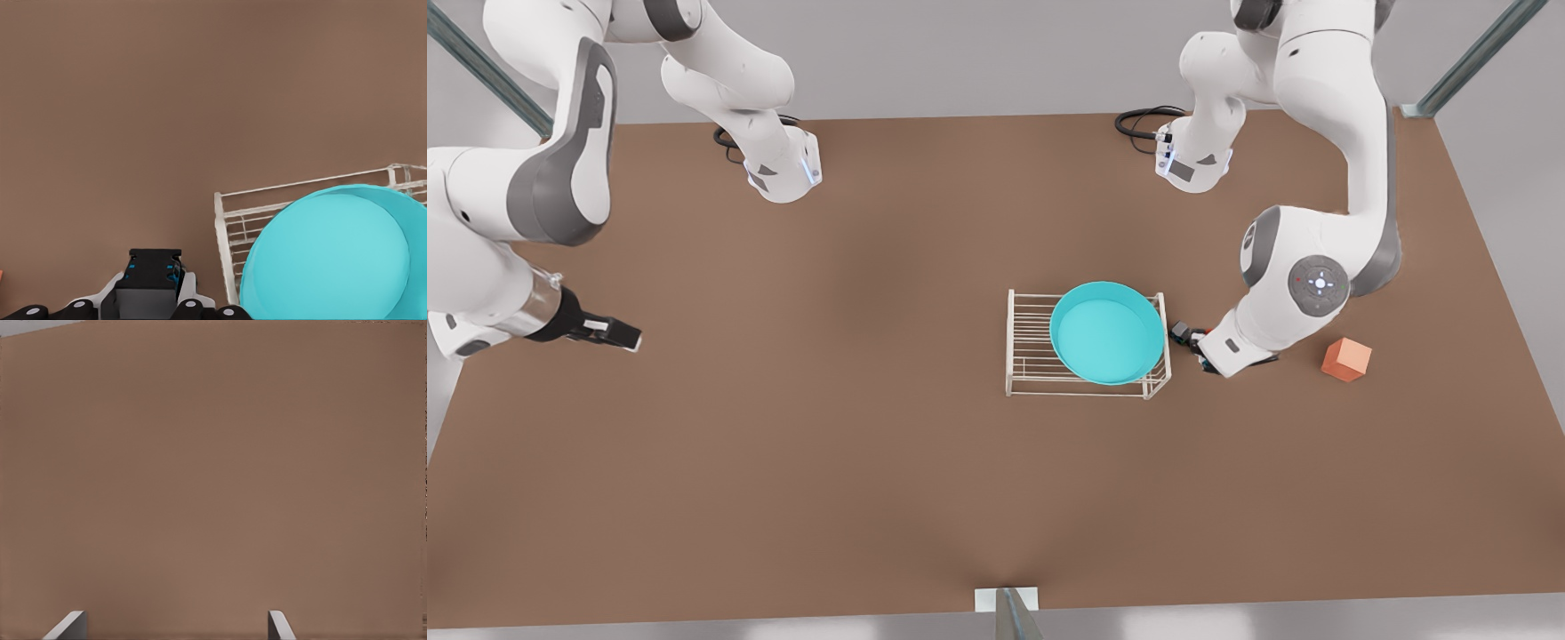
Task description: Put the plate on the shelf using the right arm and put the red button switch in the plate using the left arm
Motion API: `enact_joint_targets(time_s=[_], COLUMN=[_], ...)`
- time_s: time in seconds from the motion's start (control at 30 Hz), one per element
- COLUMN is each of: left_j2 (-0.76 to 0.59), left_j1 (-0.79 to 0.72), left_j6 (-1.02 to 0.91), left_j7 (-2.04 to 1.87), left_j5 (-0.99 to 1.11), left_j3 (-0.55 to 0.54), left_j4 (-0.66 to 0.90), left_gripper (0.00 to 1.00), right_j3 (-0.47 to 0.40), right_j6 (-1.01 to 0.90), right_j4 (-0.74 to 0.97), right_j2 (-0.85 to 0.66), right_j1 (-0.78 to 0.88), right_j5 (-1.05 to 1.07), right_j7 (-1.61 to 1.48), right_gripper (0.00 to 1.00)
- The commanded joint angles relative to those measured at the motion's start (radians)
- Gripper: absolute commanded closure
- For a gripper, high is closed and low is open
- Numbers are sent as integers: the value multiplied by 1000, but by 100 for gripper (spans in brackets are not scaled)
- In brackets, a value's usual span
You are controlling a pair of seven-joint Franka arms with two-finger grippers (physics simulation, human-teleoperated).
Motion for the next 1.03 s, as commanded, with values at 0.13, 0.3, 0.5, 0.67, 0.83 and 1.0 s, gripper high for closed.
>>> enact_joint_targets(time_s=[0.13, 0.3, 0.5, 0.67, 0.83, 1.0], left_j2=[49, 59, 65, -97, -142, -129], left_j1=[-146, -195, -192, -6, 42, 14], left_j6=[-138, 7, 46, -360, -468, -514], left_j7=[-803, -843, -835, -389, -20, -33], left_j5=[-20, -80, -90, 17, 46, 34], left_j3=[-4, -7, -7, -7, -15, -22], left_j4=[83, 8, -12, 178, 267, 264], left_gripper=[63, 62, 0, 0, 0, 0], right_j3=[-1, -1, 1, 1, 4, 2], right_j6=[-12, -12, -12, -10, 51, 33], right_j4=[6, 6, 6, 8, -144, -119], right_j2=[0, 0, 2, 8, -93, -73], right_j1=[0, 0, 1, 1, -3, -3], right_j5=[-1, -2, -2, 1, 8, 13], right_j7=[-17, -16, -5, -2, 4, 6], right_gripper=[0, 0, 0, 0, 0, 0])
